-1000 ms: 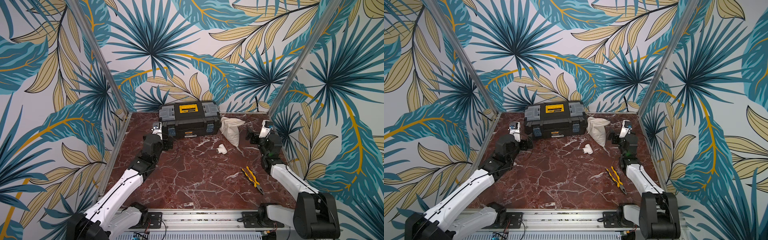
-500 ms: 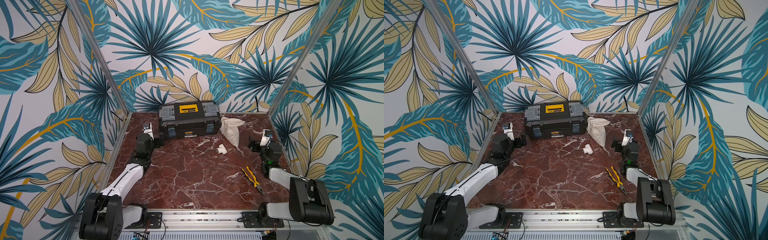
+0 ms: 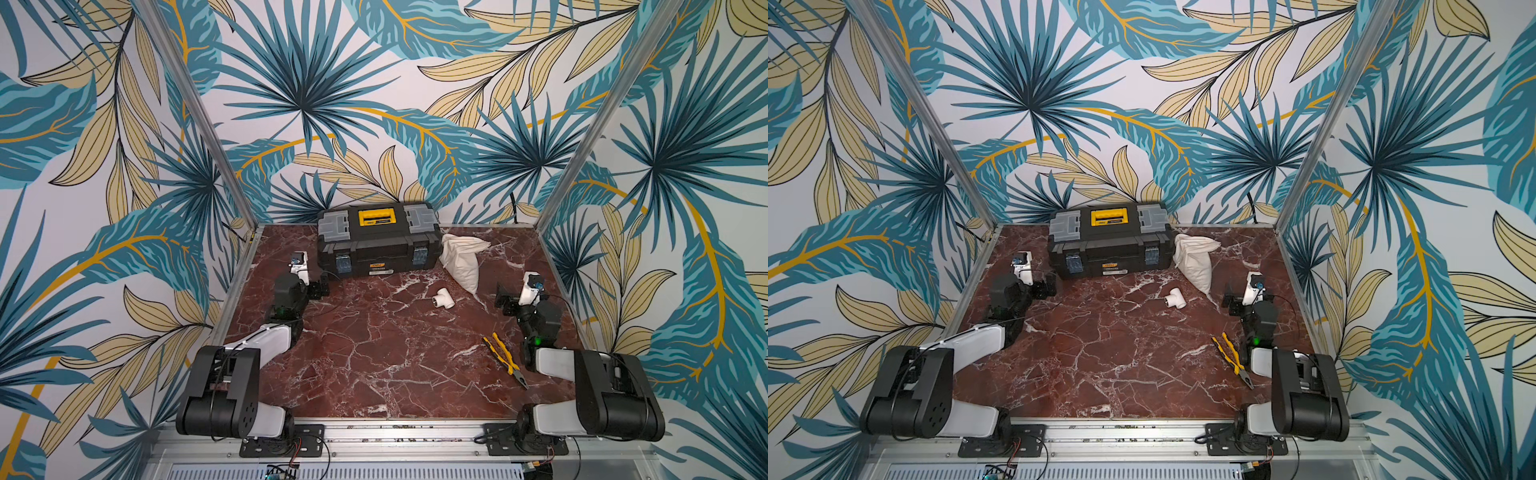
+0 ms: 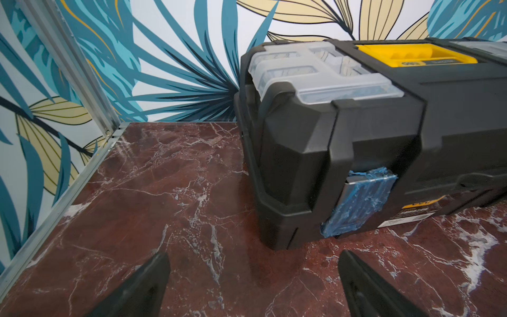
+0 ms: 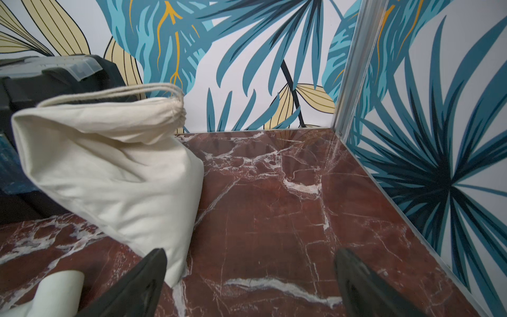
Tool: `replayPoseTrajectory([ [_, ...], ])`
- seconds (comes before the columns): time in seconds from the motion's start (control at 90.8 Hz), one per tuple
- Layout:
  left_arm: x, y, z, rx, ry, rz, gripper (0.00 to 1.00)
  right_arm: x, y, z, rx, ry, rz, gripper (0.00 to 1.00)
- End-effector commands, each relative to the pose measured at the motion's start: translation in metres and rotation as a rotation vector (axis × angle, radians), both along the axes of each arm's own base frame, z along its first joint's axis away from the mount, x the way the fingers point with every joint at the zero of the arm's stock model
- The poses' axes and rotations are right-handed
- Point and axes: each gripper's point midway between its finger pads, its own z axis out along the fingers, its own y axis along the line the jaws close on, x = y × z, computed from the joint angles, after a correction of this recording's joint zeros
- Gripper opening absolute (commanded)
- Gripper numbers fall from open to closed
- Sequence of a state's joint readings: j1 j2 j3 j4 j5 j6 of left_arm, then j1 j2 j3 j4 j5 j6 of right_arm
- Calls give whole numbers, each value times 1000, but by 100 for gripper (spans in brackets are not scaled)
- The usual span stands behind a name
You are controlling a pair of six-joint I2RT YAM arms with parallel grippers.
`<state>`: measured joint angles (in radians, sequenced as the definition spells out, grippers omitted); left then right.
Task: Close the soil bag
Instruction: Reset both arms
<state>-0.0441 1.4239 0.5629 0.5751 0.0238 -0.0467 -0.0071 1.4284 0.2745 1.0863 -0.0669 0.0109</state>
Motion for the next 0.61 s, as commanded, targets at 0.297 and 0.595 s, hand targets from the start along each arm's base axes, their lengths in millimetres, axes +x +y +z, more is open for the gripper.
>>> replayPoseTrajectory([
  [0.297,-26,11,19,64,-87,30,100,-7,3,9,-11,-121,28,99],
  [0.595,-40,15,-11,88,-60,45,100,-7,3,9,-12,-119,29,99],
])
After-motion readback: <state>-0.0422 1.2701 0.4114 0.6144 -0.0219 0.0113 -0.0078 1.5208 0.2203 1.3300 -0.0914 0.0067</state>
